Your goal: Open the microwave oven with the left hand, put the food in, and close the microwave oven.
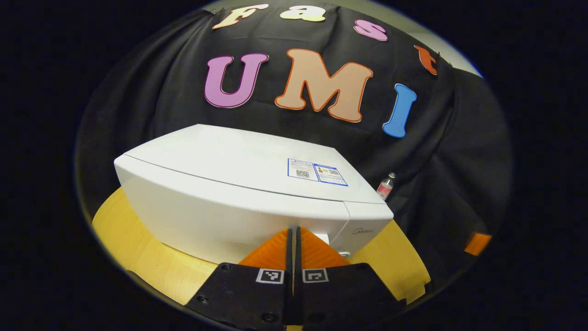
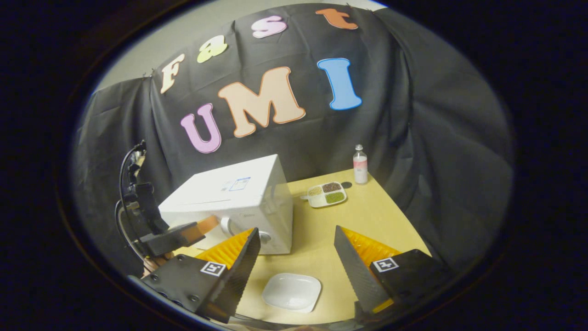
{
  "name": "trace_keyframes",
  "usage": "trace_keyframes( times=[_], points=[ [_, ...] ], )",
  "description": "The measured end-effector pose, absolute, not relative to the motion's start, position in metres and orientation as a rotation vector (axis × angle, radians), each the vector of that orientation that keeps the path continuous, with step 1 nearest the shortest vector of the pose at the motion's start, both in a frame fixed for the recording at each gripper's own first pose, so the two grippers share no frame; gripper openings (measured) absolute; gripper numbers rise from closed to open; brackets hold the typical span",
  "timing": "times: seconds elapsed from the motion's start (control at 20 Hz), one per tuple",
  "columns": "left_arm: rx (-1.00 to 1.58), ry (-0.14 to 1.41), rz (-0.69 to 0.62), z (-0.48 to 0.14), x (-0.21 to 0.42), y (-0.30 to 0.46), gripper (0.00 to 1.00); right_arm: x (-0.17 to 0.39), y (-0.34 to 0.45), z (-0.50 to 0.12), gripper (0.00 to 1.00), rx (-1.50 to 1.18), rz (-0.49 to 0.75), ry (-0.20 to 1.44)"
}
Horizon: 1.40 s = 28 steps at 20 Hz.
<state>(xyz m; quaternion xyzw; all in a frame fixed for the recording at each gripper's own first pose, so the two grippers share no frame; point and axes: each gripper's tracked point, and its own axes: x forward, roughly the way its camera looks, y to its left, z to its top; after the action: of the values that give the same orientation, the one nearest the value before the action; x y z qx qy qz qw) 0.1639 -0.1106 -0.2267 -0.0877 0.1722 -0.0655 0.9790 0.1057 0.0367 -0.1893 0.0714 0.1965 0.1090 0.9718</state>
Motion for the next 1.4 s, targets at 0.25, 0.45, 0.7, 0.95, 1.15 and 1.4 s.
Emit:
trace_keyframes(
  times=[0.25,0.45,0.7,0.95,1.15,1.4],
  points=[
    [-0.162,0.359,-0.134,-0.227,0.161,-0.109,0.00,0.104,0.036,-0.187,0.91,0.141,0.216,0.393],
    [-0.153,0.331,-0.124,-0.210,0.152,-0.101,0.00,0.105,0.038,-0.180,0.91,0.140,0.215,0.374],
    [-0.149,0.254,-0.078,-0.173,0.126,-0.075,0.19,0.104,0.044,-0.173,0.91,0.125,0.223,0.357],
    [-0.134,0.206,-0.046,-0.149,0.095,-0.057,0.72,0.104,0.046,-0.169,0.91,0.120,0.226,0.347],
    [-0.116,0.176,-0.017,-0.135,0.068,-0.048,1.00,0.100,0.040,-0.158,0.91,0.115,0.221,0.327],
    [-0.092,0.208,-0.001,-0.135,0.037,-0.045,0.96,0.092,0.030,-0.150,0.91,0.071,0.209,0.292]
  ],
)
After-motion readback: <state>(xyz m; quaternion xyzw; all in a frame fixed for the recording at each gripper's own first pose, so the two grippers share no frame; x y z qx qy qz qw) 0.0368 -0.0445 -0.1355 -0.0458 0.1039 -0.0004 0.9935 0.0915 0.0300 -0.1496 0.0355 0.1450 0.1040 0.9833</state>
